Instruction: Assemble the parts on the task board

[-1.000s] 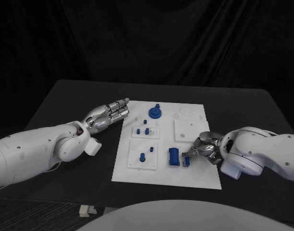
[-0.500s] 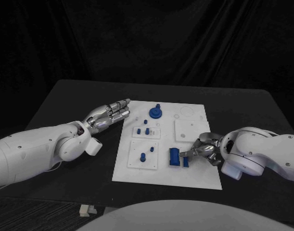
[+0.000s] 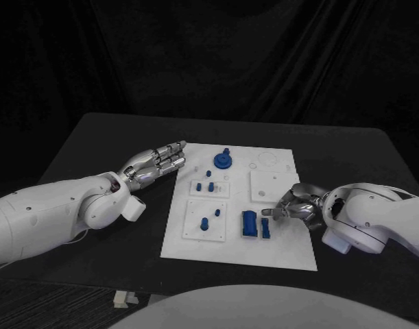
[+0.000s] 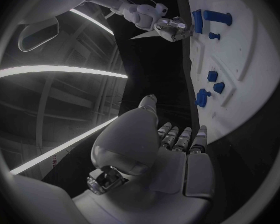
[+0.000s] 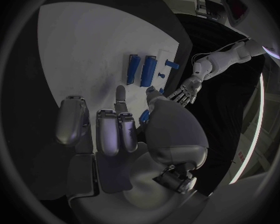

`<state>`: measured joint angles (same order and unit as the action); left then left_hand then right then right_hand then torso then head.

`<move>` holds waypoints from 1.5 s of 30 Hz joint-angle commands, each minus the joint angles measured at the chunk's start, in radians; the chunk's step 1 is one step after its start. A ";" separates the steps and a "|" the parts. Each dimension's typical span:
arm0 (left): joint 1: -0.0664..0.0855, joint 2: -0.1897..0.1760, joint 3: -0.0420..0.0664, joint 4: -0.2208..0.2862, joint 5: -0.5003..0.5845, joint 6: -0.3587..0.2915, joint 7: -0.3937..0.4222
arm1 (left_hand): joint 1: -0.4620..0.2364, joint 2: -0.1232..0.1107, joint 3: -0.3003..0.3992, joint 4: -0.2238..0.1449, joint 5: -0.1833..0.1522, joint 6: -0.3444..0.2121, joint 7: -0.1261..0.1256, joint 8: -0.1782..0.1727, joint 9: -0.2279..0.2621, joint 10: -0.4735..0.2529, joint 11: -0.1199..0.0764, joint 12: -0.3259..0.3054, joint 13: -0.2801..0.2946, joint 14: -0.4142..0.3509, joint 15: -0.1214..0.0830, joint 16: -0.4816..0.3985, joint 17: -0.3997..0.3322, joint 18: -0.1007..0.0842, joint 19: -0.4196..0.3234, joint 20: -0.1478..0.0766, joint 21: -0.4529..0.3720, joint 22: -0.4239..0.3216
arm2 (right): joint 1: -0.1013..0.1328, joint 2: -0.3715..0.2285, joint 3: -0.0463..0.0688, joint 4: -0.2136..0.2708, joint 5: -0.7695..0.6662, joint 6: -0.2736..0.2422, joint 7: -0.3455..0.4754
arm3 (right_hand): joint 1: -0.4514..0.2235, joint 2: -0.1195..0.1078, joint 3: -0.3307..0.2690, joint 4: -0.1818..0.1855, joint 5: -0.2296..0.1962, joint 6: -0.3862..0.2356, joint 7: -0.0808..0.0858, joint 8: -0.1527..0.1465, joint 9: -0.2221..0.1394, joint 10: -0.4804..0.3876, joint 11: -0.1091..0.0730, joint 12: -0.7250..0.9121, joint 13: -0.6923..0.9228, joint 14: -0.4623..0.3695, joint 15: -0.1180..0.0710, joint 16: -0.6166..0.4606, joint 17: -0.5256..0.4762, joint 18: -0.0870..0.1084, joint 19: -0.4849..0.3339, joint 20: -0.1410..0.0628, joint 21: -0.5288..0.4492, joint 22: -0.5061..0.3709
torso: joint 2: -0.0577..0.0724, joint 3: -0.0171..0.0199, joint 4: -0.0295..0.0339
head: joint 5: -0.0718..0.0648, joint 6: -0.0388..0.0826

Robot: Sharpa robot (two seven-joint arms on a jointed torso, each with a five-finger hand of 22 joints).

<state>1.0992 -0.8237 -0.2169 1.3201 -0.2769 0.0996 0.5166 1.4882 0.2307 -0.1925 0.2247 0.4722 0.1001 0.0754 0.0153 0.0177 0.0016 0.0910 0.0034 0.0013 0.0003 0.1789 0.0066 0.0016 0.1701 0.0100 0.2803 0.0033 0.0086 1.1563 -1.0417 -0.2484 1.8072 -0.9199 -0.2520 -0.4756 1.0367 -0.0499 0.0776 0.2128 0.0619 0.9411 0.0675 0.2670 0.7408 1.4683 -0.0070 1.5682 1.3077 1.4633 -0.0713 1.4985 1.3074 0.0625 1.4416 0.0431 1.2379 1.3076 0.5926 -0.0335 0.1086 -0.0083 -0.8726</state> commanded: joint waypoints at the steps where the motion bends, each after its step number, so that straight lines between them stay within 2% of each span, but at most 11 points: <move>1: -0.001 0.000 0.001 0.003 0.006 0.010 0.009 | 0.007 0.004 0.001 -0.005 0.004 0.000 0.009 0.006 0.002 -0.002 -0.002 -0.003 -0.001 0.000 0.004 -0.007 -0.002 0.006 -0.001 0.006 0.004 0.002 | -0.004 -0.010 0.000 0.015 -0.131 -0.056 0.076 | 0.033 0.002 -0.014 -0.003 0.008 -0.028 0.000 0.045 0.031 0.102 0.001 0.003 0.263 0.076 0.001 0.003 0.115 0.010 0.002 -0.003 0.006 0.167 | 0.001 0.0008 0.0003 | -0.002 0.000; 4: -0.001 0.000 0.001 0.002 0.006 0.010 0.008 | 0.006 0.004 0.001 -0.006 0.004 0.003 0.012 0.007 0.002 -0.002 -0.002 -0.003 -0.001 0.000 0.004 -0.007 -0.002 0.006 -0.001 0.006 0.004 0.002 | -0.007 -0.019 0.000 0.026 -0.180 -0.038 0.088 | 0.062 0.003 -0.026 -0.007 0.009 -0.046 -0.005 0.111 0.080 0.102 -0.003 0.003 0.263 0.075 -0.002 0.002 0.113 0.010 0.002 -0.005 0.005 0.167 | 0.001 0.0010 -0.0001 | -0.001 0.000; 6: -0.001 0.000 0.001 0.002 0.006 0.010 0.008 | 0.006 0.004 0.001 -0.006 0.004 0.003 0.012 0.007 0.002 -0.002 -0.003 -0.003 -0.001 0.000 0.004 -0.007 -0.002 0.006 -0.001 0.006 0.004 0.002 | -0.010 -0.026 0.000 0.036 -0.223 -0.024 0.094 | 0.080 0.004 -0.043 0.000 0.005 -0.083 -0.010 0.184 0.138 0.102 -0.006 0.003 0.263 0.075 -0.004 0.001 0.112 0.010 0.002 -0.009 0.005 0.168 | 0.000 0.0009 -0.0005 | -0.002 0.000; 7: -0.002 0.000 0.001 0.002 0.006 0.010 0.009 | 0.006 0.004 0.001 -0.006 0.004 0.003 0.012 0.007 0.002 -0.002 -0.003 -0.003 -0.001 0.000 0.004 -0.007 -0.002 0.006 -0.001 0.006 0.004 0.002 | -0.012 -0.028 0.000 0.040 -0.241 -0.017 0.094 | 0.084 0.004 -0.046 0.001 0.003 -0.089 -0.011 0.197 0.148 0.102 -0.006 0.003 0.263 0.075 -0.006 0.001 0.112 0.009 0.003 -0.008 0.005 0.168 | 0.000 0.0009 -0.0004 | -0.003 0.000; 8: -0.002 0.000 0.001 0.002 0.006 0.010 0.009 | 0.006 0.004 0.001 -0.006 0.004 0.003 0.012 0.007 0.002 -0.002 -0.003 -0.003 -0.001 0.000 0.004 -0.007 -0.002 0.006 -0.001 0.006 0.004 0.002 | -0.014 -0.032 0.000 0.045 -0.262 -0.008 0.095 | 0.094 -0.001 -0.054 0.005 -0.003 -0.106 -0.013 0.235 0.179 0.102 -0.008 0.003 0.263 0.074 -0.009 0.001 0.111 0.009 0.003 -0.009 0.005 0.168 | 0.000 0.0006 -0.0004 | -0.004 0.000; 12: -0.002 -0.001 0.001 0.002 0.006 0.011 0.009 | 0.006 0.004 0.001 -0.006 0.004 0.003 0.012 0.007 0.002 -0.002 -0.003 -0.003 -0.001 0.000 0.004 -0.007 -0.002 0.006 -0.001 0.006 0.004 0.002 | -0.021 -0.042 0.000 0.059 -0.306 0.021 0.089 | 0.106 -0.017 -0.069 0.028 -0.009 -0.148 -0.017 0.314 0.242 0.102 -0.013 0.003 0.263 0.073 -0.009 -0.001 0.107 0.010 0.001 -0.013 -0.001 0.167 | 0.001 0.0002 -0.0005 | -0.004 0.000; 18: -0.003 -0.003 0.001 0.002 0.006 0.011 0.011 | 0.005 0.003 0.001 -0.007 0.004 0.005 0.015 0.008 0.002 -0.002 -0.003 -0.003 -0.001 0.000 0.004 -0.007 -0.002 0.005 -0.001 0.006 0.004 0.002 | -0.043 -0.063 0.000 0.080 -0.329 0.040 0.081 | 0.120 -0.037 -0.075 0.061 -0.012 -0.178 -0.022 0.387 0.300 0.102 -0.018 0.003 0.263 0.072 -0.014 -0.004 0.103 0.012 -0.002 -0.016 -0.010 0.165 | 0.000 0.0006 -0.0001 | -0.003 0.000; 25: -0.004 -0.007 0.001 0.003 0.006 0.011 0.011 | 0.005 0.003 0.002 -0.007 0.004 0.004 0.015 0.008 0.002 -0.002 -0.003 -0.003 -0.001 0.000 0.004 -0.007 -0.002 0.005 -0.001 0.006 0.004 0.002 | -0.066 -0.072 0.000 0.090 -0.336 0.042 0.077 | 0.112 -0.049 -0.079 0.077 -0.013 -0.190 -0.026 0.422 0.327 0.102 -0.022 0.003 0.263 0.072 -0.017 -0.003 0.106 0.011 -0.001 -0.019 -0.009 0.165 | -0.001 0.0003 -0.0012 | -0.004 0.000; 32: -0.006 -0.006 0.001 0.002 0.006 0.012 0.011 | 0.005 0.003 0.002 -0.008 0.004 0.006 0.016 0.008 0.003 -0.002 -0.002 -0.003 -0.001 0.000 0.005 -0.007 -0.002 0.005 -0.001 0.006 0.004 0.002 | -0.072 -0.066 0.000 0.085 -0.337 0.036 0.077 | 0.105 -0.042 -0.077 0.078 -0.012 -0.190 -0.029 0.435 0.337 0.102 -0.023 0.003 0.263 0.073 -0.018 -0.001 0.109 0.011 0.000 -0.020 -0.006 0.166 | 0.000 0.0003 0.0014 | -0.006 0.000; 37: -0.007 -0.007 0.001 0.002 0.006 0.013 0.009 | 0.005 0.003 0.002 -0.008 0.004 0.006 0.016 0.008 0.003 -0.002 -0.002 -0.003 -0.001 0.000 0.005 -0.007 -0.002 0.005 -0.001 0.006 0.004 0.002 | -0.074 -0.063 0.000 0.082 -0.338 0.032 0.075 | 0.104 -0.037 -0.076 0.077 -0.012 -0.188 -0.030 0.443 0.342 0.102 -0.024 0.003 0.263 0.074 -0.019 0.000 0.112 0.010 0.002 -0.021 -0.003 0.167 | 0.000 0.0002 -0.0029 | -0.001 0.000; 45: -0.007 -0.006 0.001 0.002 0.006 0.017 0.007 | 0.004 0.003 0.002 -0.009 0.004 0.007 0.018 0.008 0.003 -0.002 -0.001 -0.003 -0.001 0.000 0.005 -0.007 -0.002 0.005 -0.001 0.007 0.004 0.002 | -0.077 -0.053 0.000 0.072 -0.338 0.037 0.059 | 0.121 -0.023 -0.067 0.068 -0.009 -0.187 -0.033 0.459 0.351 0.102 -0.027 0.003 0.263 0.074 -0.021 0.000 0.111 0.010 0.003 -0.023 -0.003 0.167 | 0.001 0.0005 0.0018 | -0.006 0.000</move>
<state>1.0934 -0.8317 -0.2169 1.3200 -0.2769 0.1033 0.5139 1.4882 0.2307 -0.1896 0.2220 0.4722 0.1055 0.0878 0.0193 0.0187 0.0016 0.0910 0.0034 0.0011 0.0003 0.1788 0.0066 0.0014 0.1701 0.0100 0.2803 0.0033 0.0092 1.0822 -1.0965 -0.2487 1.8804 -1.2478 -0.2238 -0.4016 1.1528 -0.0760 0.0071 0.2799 0.0533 0.7573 0.0393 0.7225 1.0911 1.4651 -0.0252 1.5682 1.3074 1.4640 -0.0850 1.4985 1.3073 0.0625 1.4444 0.0263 1.2336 1.3080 0.5926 -0.0332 0.1087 -0.0135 -0.8726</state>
